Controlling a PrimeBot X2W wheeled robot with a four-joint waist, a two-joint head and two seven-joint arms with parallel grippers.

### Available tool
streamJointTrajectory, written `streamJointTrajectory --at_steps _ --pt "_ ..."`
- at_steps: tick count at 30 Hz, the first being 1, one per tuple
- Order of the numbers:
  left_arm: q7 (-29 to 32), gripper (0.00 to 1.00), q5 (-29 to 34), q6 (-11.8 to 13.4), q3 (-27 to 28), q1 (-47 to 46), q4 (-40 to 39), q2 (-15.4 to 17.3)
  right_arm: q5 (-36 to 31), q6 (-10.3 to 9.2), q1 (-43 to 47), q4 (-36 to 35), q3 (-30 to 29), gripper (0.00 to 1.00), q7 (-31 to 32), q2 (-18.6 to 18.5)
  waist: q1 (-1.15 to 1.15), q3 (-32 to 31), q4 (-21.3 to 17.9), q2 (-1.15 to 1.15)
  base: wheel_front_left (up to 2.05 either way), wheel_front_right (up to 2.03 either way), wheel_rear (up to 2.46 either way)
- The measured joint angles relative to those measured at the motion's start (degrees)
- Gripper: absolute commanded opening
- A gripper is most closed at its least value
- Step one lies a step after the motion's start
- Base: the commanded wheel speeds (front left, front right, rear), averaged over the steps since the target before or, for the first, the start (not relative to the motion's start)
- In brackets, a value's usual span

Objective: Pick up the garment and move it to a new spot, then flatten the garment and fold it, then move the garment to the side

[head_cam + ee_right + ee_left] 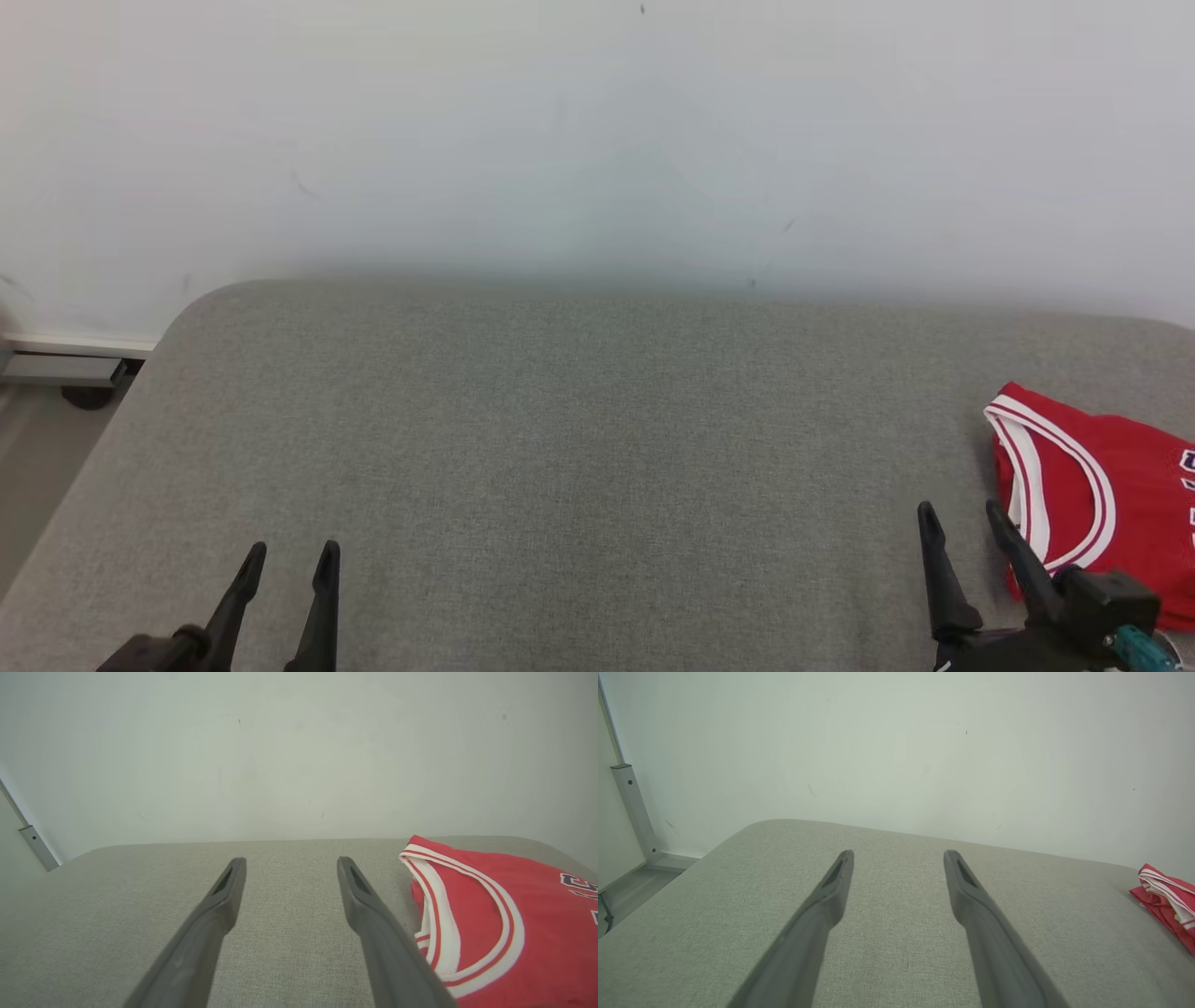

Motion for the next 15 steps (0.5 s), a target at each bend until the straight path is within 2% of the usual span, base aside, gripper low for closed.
streamJointTrajectory --at_steps 15 --pt "-0.1 1.0 -1.9 0.5 2.0 4.3 -1.4 0.2 1.6 -1.09 3.6 -0.9 -0.3 1.0 -0.4 1.0 0.0 -0.6 -3.2 0.0 0.0 0.0 0.0"
